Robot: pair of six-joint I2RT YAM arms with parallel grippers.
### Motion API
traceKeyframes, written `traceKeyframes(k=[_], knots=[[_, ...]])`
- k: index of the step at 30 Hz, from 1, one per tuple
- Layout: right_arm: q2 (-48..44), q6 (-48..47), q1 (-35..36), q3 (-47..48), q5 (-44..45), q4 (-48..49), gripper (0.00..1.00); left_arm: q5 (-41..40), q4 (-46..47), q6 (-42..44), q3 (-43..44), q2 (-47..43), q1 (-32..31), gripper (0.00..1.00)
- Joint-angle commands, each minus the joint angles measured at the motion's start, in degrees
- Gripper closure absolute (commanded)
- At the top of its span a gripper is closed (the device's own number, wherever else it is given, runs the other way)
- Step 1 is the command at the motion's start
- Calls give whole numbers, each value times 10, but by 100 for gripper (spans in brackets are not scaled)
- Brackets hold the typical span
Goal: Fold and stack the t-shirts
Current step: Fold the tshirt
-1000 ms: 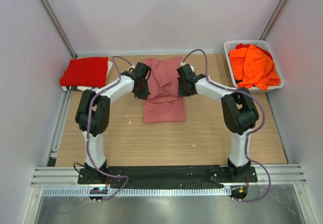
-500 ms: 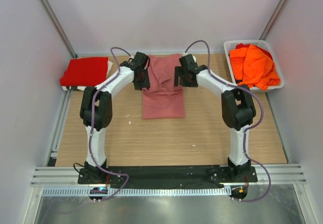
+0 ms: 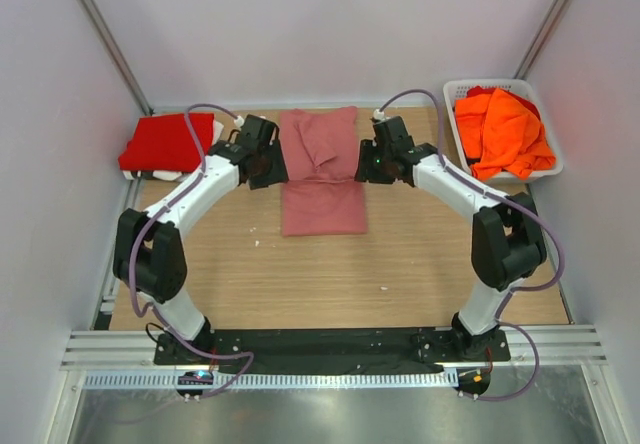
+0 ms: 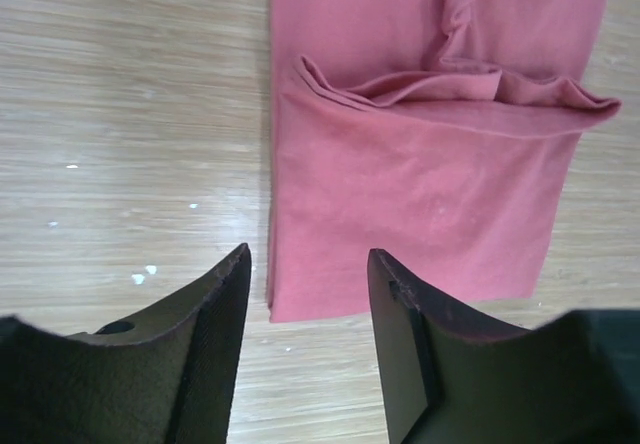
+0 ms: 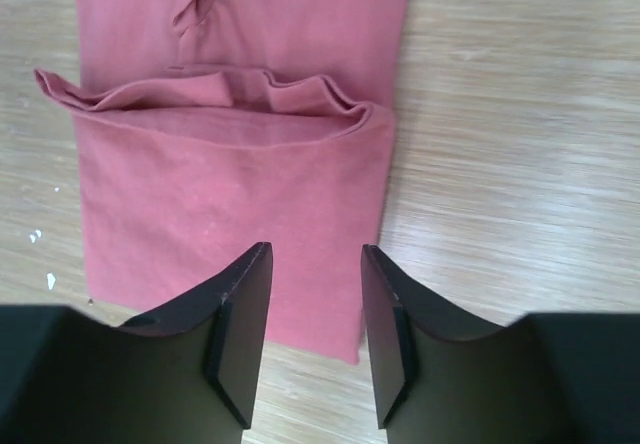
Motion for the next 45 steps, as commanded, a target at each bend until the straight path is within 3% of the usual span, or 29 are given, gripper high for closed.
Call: traceKeyframes(k=[1,12,19,22,24,30,32,39,45], knots=[[36,10,6,-1,-62,32,57,41,73,-13,-24,22,-13,49],[191,-16,5,179,-28,-38,60,50,61,5,101,172,-13,53],[313,-39,-14,373,10,-113,61,45,-23,21,245,273,12,54],[318,-44,-20,431,10,-153,61,40,-60,27,283,268,19,56],[285,-48,-20,393,31,-128,60,38,-56,27,257,240,19,55],[74,-19,-30,154,1,-31,26,50,9,0,68,72,15,45],[3,2,-30,45,-26,14,22,77,32,-11,-16,14,13,44],[-100,74,-30,-192,-155,125,20,157,192,-68,-257,-103,9,41],[-110,95,-30,-281,-173,179,23,171,279,-96,-341,-138,9,36]])
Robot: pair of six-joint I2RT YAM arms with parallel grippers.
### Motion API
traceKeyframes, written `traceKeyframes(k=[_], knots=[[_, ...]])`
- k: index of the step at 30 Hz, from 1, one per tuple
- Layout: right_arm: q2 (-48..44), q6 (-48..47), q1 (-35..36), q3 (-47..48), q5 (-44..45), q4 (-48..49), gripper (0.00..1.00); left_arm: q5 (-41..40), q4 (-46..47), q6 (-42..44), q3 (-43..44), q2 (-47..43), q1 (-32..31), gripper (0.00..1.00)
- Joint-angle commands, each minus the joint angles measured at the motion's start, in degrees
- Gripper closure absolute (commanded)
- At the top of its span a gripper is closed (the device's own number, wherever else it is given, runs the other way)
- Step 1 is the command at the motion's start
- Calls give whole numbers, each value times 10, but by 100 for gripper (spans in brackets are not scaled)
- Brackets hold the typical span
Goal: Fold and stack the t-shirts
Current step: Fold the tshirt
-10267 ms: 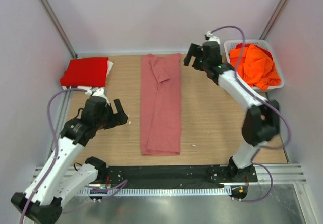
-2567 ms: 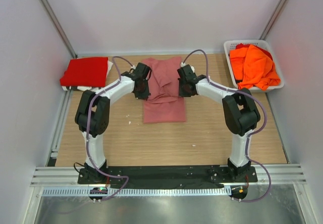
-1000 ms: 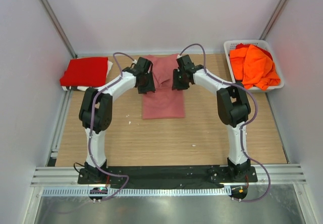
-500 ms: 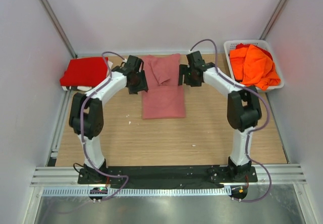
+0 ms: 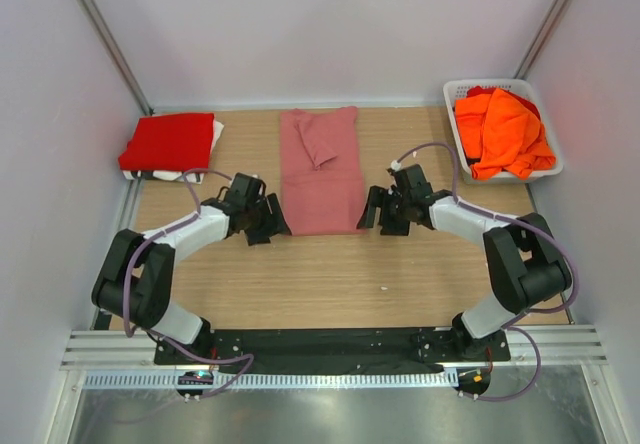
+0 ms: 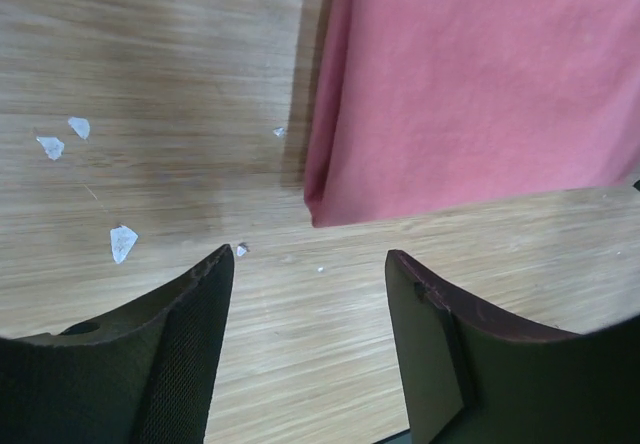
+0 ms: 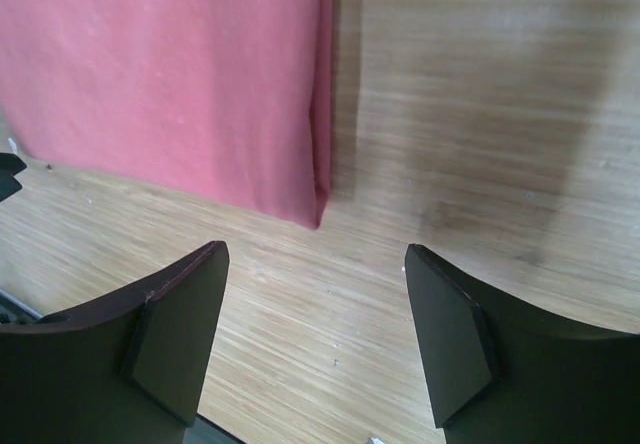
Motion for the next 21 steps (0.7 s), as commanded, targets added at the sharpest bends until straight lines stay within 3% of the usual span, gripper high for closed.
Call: traceKeyframes(k=[1,11,21], knots=[[-8,25,2,-20,-28,76,23,30,108,-25,-27,-34,-3,36],[44,42,1,-58,-39,137,30,17,187,-47,-77,-7,-2,37],[76,38,1,-57,-46,156,42,19,223,-48,-93,34,-3,48]])
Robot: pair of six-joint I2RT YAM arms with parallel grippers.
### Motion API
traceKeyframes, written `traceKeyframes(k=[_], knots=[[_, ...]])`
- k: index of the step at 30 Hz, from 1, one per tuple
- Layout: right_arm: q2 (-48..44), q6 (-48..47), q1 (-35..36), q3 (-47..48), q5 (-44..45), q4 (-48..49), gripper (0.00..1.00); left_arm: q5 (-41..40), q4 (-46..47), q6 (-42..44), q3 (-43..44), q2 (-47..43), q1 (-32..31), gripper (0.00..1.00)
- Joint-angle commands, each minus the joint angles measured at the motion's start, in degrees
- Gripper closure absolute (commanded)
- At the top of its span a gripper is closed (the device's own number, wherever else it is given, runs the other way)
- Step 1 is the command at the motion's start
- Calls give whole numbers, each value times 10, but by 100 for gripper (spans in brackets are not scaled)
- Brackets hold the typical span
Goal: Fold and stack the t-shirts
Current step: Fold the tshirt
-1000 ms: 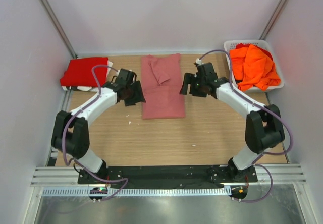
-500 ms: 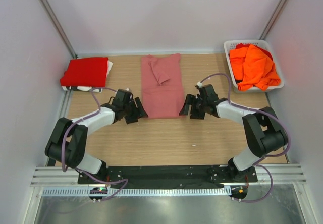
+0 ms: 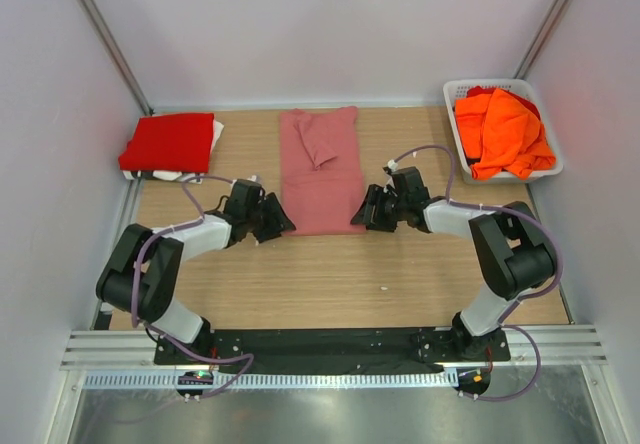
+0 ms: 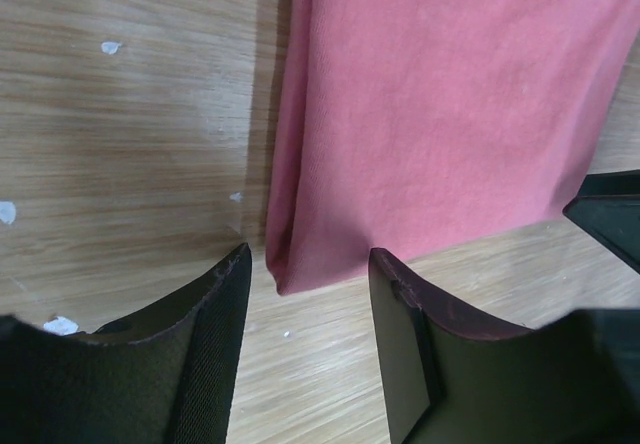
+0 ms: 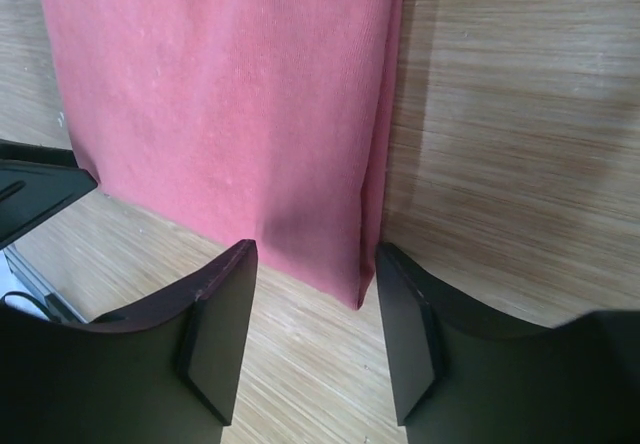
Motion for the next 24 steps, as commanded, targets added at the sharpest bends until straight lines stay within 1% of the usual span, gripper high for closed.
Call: traceKeyframes(k=[1,2,5,8,20,21,24], knots=[[21,-6,1,-9,10,-10,44,-1,34,1,-12,16,-2,49],[20,-5,1,-10,10,-10,47,0,36,1,-13,19,-2,49],[18,-6,1,-14,9,-13,51,3,44,1,-12,29,-2,55],[16,-7,1,-21,9,-13,52,8,53,-1,-11,38,-2,60],[-3,-9,1,-54,14,-15,53,13,58,-3,-11,45,-2,64],[-3,-9,1,-55,14,-15,54,13,58,-3,-11,45,-2,64],[4,-9,1,-57,10,-10,61,15,59,-4,-11,48,-2,68]])
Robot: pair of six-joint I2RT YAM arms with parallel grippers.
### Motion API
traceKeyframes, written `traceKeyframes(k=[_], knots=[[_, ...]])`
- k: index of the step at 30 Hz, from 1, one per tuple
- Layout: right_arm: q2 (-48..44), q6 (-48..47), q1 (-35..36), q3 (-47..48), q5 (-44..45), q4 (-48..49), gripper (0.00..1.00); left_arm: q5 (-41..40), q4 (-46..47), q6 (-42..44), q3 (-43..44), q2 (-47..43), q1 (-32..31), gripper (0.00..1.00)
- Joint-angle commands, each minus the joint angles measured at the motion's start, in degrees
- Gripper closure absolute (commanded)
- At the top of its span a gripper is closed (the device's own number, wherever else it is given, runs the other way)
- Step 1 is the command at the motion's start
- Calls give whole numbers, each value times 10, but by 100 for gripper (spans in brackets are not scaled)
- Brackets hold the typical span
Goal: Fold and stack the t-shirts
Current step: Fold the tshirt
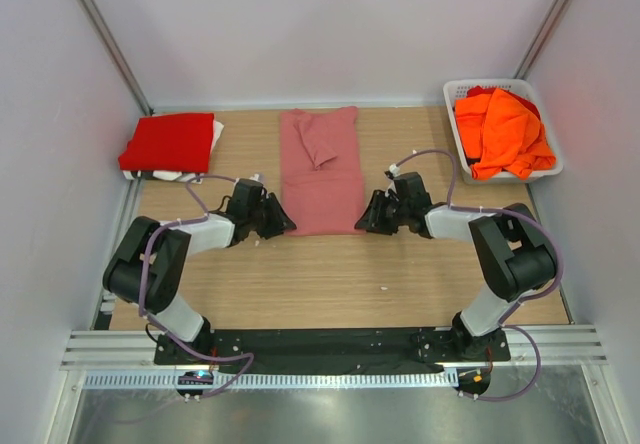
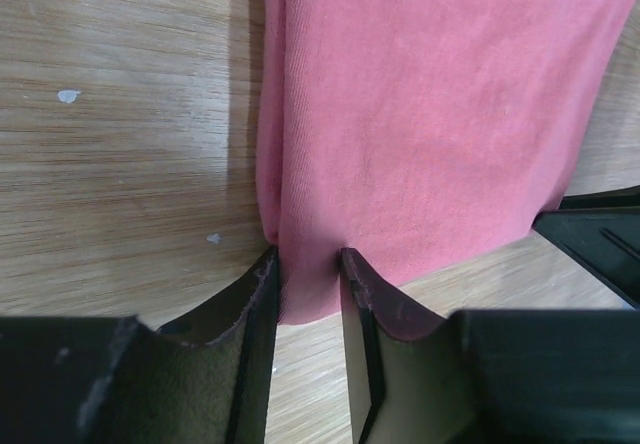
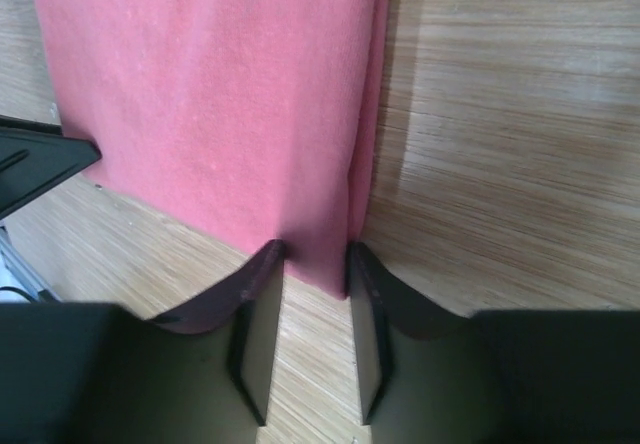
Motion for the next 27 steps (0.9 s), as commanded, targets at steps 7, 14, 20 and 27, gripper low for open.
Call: traceKeyframes(k=[7,14,20,27], knots=[[19,-5,3,-22,6,-40,88,3,0,0,-8,17,-2,100],[-53,-11,3,-25,12,-87,99,-7,-44,0,-10,-35,-31,100],[-199,-2,12,-67,11,-150,99,-73,-135,-16,-34,-148,-118,100],[-433,24,28,-129,24,-311,99,-153,-267,-86,-72,-322,-238,100]])
